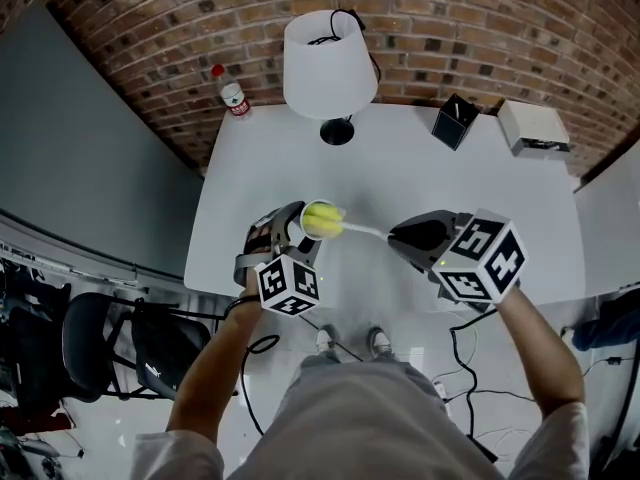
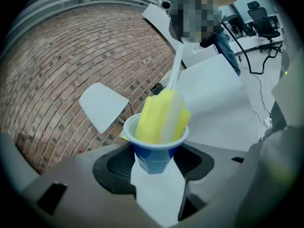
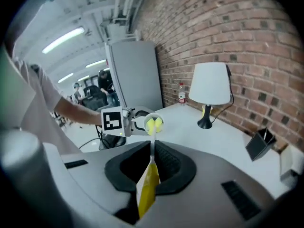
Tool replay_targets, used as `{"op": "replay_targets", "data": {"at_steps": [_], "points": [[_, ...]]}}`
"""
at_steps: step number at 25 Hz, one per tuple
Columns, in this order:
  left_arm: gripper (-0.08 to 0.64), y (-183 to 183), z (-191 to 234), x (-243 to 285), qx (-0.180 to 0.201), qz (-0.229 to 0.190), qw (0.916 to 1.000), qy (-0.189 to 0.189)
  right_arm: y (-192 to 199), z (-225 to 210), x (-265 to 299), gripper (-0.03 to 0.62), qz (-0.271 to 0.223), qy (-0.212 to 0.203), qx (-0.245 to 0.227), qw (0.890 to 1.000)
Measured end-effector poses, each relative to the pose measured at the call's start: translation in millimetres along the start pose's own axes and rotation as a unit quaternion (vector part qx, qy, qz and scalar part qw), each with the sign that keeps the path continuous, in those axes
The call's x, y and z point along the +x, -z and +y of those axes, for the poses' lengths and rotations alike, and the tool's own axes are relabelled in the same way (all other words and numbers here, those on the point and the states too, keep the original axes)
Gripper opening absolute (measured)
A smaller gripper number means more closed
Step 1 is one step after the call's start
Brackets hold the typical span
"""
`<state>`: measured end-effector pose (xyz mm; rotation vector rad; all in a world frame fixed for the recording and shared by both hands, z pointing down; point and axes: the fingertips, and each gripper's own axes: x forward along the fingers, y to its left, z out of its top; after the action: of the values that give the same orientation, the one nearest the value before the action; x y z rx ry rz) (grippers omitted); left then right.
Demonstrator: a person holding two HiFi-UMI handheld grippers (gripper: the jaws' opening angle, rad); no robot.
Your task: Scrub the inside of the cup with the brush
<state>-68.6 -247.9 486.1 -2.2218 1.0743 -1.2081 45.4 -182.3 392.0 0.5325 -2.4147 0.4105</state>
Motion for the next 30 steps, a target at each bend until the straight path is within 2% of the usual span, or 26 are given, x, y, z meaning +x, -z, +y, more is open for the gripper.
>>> {"op": "replay_targets", "data": {"at_steps": [3,6,9,12,14,15,16,17,18,23,27,30], "points": [[0.261,-1.6,-1.3,-1.9,0.007,-0.003,1.0000,-0.001,5.8,-8.1,0.8,0.026,-0.019,-0.033,0.098,0.994],[0.261,-2.4,-0.6,-3.2,0.013,-0.006,0.9999,-0.005,11.8,-13.0,3.2,0.026,-0.037,-0.069,0.207,0.975],[0.261,-3.4,-0.4,-5.1,0.024,-0.008,0.9996,-0.009,15.8,-13.6,5.4,0.026,-0.057,-0.114,0.310,0.942],[0.261,-4.5,-2.2,-6.2,0.035,-0.010,0.9993,-0.010,15.4,-16.9,6.1,0.026,-0.088,-0.167,0.403,0.895],[0.261,-4.5,-2.6,-7.0,0.038,-0.012,0.9991,-0.013,19.3,-21.1,6.5,0.026,-0.099,-0.186,0.457,0.864],[0.261,-4.2,-2.9,-7.4,0.039,-0.013,0.9991,-0.012,21.2,-21.5,6.8,0.026,-0.101,-0.191,0.475,0.853],[0.261,-4.0,-3.5,-7.6,0.039,-0.015,0.9991,-0.011,22.3,-21.3,6.8,0.026,-0.101,-0.193,0.484,0.847],[0.261,-4.0,-4.3,-7.6,0.039,-0.016,0.9991,-0.009,22.6,-21.4,6.4,0.026,-0.100,-0.192,0.485,0.847],[0.261,-4.1,-5.0,-7.7,0.038,-0.018,0.9991,-0.008,22.0,-21.8,5.7,0.026,-0.098,-0.189,0.479,0.852],[0.261,-5.0,-8.4,-7.0,0.025,-0.022,0.9995,-0.002,13.0,-20.0,0.9,0.026,-0.080,-0.174,0.410,0.892],[0.261,-6.0,-9.3,-5.8,0.018,-0.023,0.9996,0.000,3.2,-14.0,-7.9,0.026,-0.071,-0.169,0.376,0.908],[0.261,-3.2,-7.3,-5.6,-0.005,-0.026,0.9997,0.001,1.3,-15.1,-16.5,0.026,-0.062,-0.144,0.339,0.928]]}}
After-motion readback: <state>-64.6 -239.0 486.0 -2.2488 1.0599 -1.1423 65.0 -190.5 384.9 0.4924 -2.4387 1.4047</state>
